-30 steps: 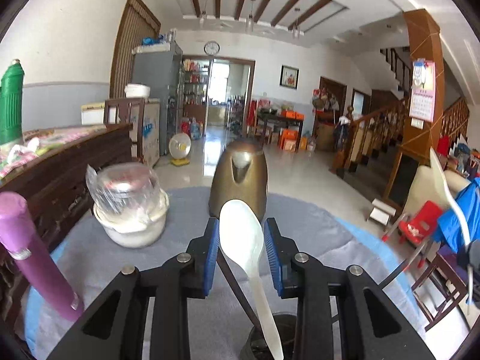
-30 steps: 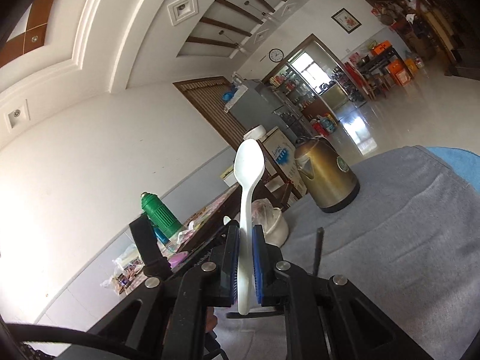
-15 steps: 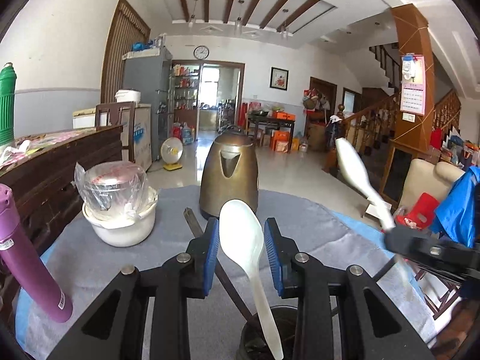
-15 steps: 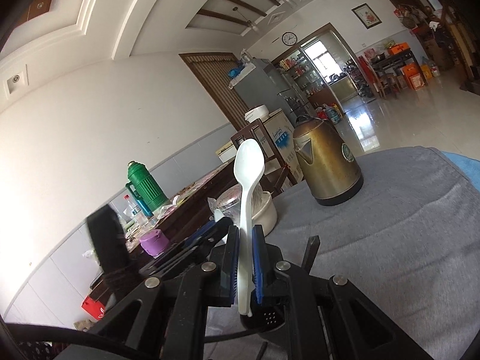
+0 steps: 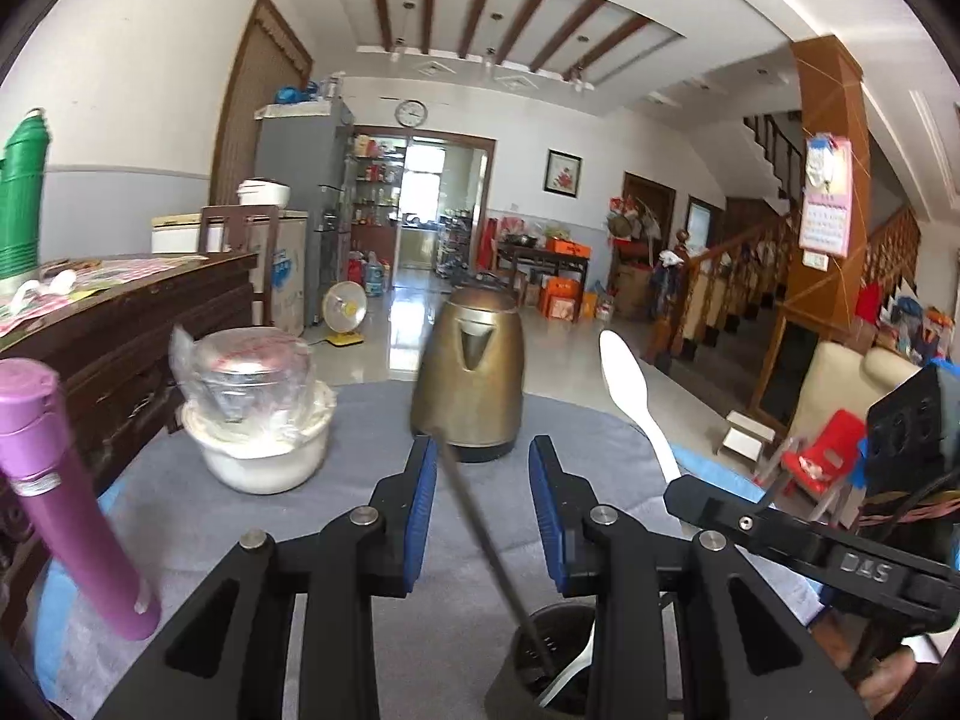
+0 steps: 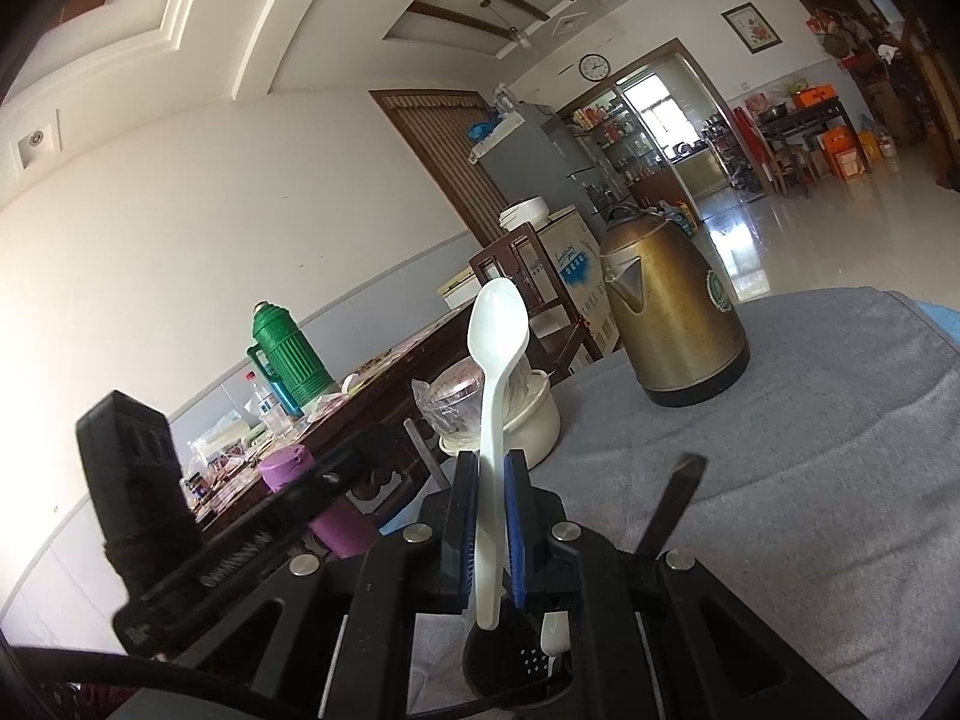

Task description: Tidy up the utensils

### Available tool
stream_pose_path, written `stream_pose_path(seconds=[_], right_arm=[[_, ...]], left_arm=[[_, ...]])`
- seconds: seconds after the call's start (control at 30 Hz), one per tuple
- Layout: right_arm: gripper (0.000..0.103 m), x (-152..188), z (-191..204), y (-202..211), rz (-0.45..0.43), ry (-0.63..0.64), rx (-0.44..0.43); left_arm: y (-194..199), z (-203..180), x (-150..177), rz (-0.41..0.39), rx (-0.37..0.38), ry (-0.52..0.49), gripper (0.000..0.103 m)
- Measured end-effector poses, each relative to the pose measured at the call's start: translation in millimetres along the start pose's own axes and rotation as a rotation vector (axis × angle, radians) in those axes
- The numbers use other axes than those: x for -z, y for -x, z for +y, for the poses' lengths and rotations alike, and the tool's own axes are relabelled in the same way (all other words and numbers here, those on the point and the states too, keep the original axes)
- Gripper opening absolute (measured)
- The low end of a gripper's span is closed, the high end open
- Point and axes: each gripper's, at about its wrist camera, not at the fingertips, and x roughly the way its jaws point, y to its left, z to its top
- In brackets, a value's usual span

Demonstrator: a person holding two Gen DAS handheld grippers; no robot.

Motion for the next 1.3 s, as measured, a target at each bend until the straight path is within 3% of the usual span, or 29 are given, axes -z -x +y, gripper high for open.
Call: stream_pose_path(seconds=[0.1,0.3,0.43,0.63,0.77,0.83,1.03,1.17,1.3], right_arm=[[0.01,1,5,-8,0.007,0.031,-0.01],[0.01,12,7,-23,0.057,0.076,-0.028],[0.012,18,-2,-24,0.084,0.038,-0.028],[0.012,23,-3,-20,0.111,0.037,-0.01],[0.012,18,-1,-1,0.078,0.024,-0.015],[0.012,12,2,15,0.037,0.025,-0.009],[0.012,4,-1,82,-0.1,-0.015,-0.006],[0.012,15,-23,123,-0.16,-0.081,0.083],[0.012,33,-68,129,-0.143,-0.202,0.214]], left_arm=[[16,13,4,0.005,-0.027,0.013,0.038],[34,39,26,0.067,-0.082,0.042,0.039],[32,46,37,0.111,-0.108,0.048,0.039],[29,50,41,0.131,-0.097,0.081,0.039],[19,58,46,0.173,-0.08,0.09,0.042],[6,68,51,0.223,-0.058,0.119,0.049],[-75,113,57,0.456,-0.05,0.281,0.049],[-123,123,52,0.524,-0.073,0.327,0.049],[-166,112,52,0.6,-0.091,0.308,0.048]])
